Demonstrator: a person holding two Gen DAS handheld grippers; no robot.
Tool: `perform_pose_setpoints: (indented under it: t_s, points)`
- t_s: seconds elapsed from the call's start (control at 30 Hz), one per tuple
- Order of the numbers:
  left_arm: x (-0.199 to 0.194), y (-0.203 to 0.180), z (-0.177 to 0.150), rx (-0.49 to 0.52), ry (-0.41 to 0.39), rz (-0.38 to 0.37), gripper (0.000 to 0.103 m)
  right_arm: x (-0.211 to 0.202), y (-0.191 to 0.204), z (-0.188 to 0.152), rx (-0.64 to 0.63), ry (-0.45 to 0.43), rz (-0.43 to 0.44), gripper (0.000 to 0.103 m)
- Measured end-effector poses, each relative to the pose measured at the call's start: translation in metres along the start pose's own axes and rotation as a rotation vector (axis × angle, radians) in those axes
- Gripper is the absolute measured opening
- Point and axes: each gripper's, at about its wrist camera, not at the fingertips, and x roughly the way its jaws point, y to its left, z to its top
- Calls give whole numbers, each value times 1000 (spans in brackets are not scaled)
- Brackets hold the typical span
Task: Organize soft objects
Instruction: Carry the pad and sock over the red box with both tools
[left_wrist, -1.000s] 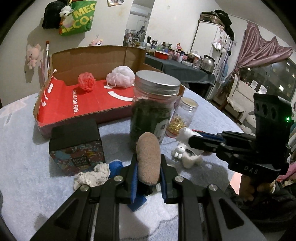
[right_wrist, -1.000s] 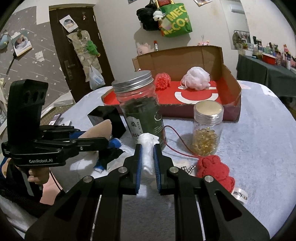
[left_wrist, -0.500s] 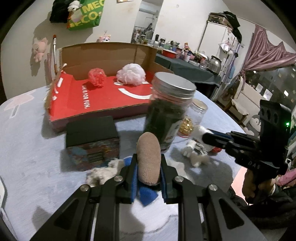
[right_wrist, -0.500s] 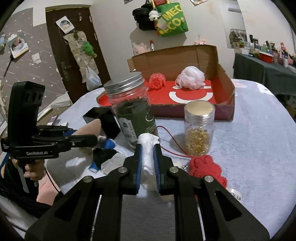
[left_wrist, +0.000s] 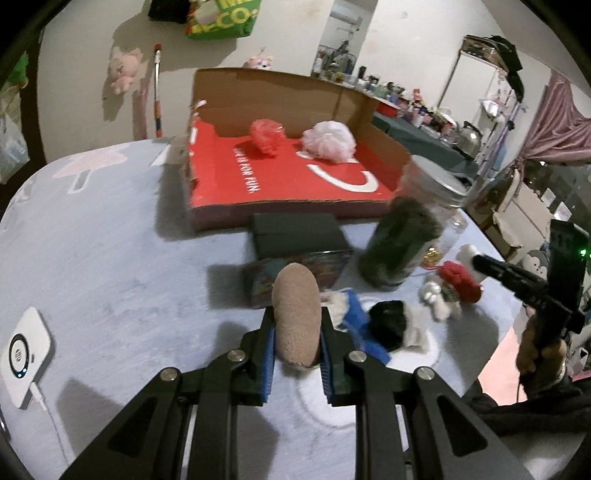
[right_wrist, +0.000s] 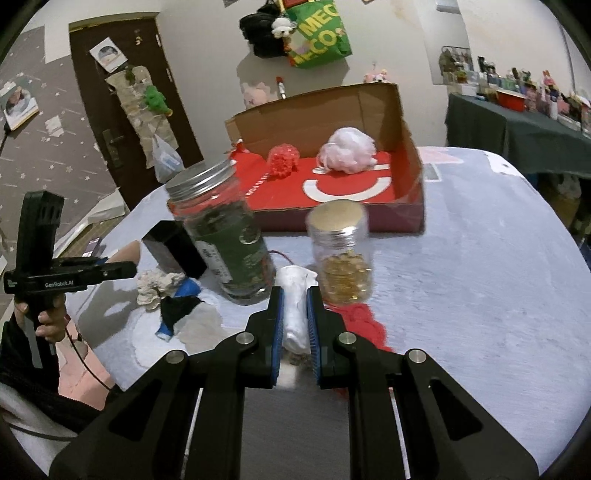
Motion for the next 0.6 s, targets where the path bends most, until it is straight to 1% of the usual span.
perform_pose_setpoints:
  t_s: [0.13, 0.33, 0.4, 0.5, 0.6]
  points:
    - [-1, 11, -2, -9, 11, 21, 21, -4, -12, 2, 21, 14, -13, 12]
    - [2, 28, -3, 6, 22, 52, 21, -8, -30, 5, 48, 28, -30, 12]
    - [2, 33, -1, 19, 13, 41, 21, -8, -37, 8, 56, 29, -37, 12]
    - [4, 42, 3, 39, 0, 17, 21, -7, -51, 13, 83, 33, -10, 12]
    - [9, 47, 11, 64, -2, 11, 21, -2, -62, 19, 95, 47, -1, 12]
